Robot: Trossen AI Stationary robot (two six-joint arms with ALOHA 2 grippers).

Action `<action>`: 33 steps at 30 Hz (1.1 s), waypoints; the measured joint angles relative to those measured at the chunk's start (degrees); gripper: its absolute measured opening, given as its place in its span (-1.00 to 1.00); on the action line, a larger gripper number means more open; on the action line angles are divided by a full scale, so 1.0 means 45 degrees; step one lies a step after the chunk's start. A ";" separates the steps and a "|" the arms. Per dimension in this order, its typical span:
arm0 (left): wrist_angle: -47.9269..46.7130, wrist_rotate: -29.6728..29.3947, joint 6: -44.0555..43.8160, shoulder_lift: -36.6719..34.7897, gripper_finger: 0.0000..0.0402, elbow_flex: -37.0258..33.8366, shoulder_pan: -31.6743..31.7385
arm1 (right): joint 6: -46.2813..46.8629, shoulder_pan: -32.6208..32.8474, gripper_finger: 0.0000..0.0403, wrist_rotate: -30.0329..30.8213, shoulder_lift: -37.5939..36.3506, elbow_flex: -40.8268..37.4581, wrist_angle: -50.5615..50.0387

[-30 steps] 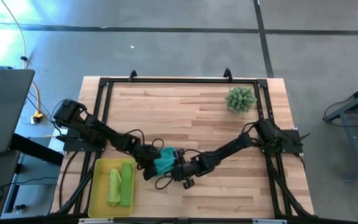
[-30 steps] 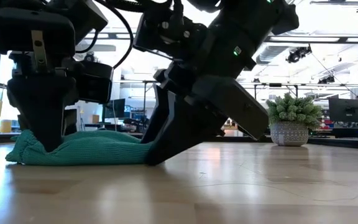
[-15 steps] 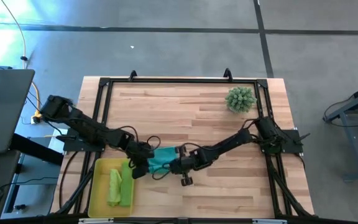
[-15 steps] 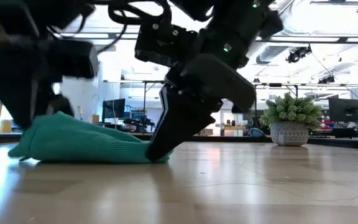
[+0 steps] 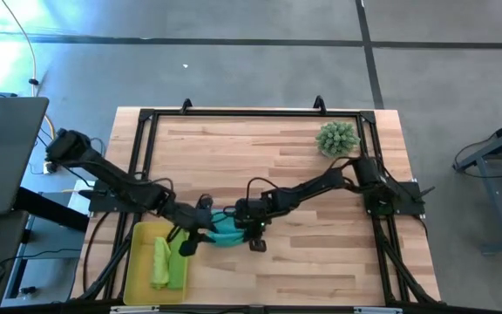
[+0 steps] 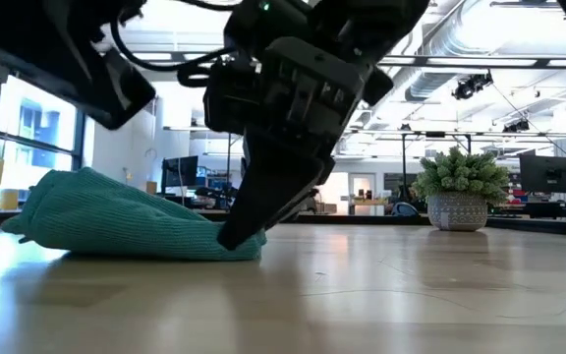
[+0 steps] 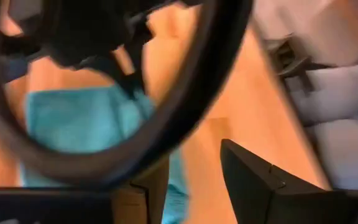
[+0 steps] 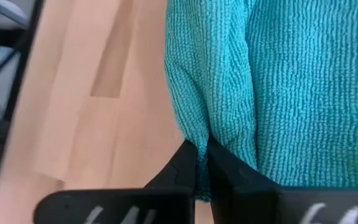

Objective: Roll microfiber towels into tight, uniform cylinder then place into a basket
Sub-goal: Roll the blue microfiber towel

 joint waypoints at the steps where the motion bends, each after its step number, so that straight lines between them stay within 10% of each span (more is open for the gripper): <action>1: -0.0017 -0.0566 0.0030 0.0222 -0.32 0.0004 -0.0146 | 0.0137 -0.0080 -0.99 -0.0225 0.0000 -0.0003 0.0125; 20: 0.1057 -0.4496 0.1001 0.3977 -0.11 0.0033 -0.1844 | 0.1229 -0.0515 -1.00 -0.1214 0.0044 -0.0010 0.0610; 33: 0.0589 -0.4074 -0.1878 0.4294 -0.38 0.0034 -0.1550 | 0.1558 -0.0616 -1.00 -0.1338 0.0044 0.0005 0.0626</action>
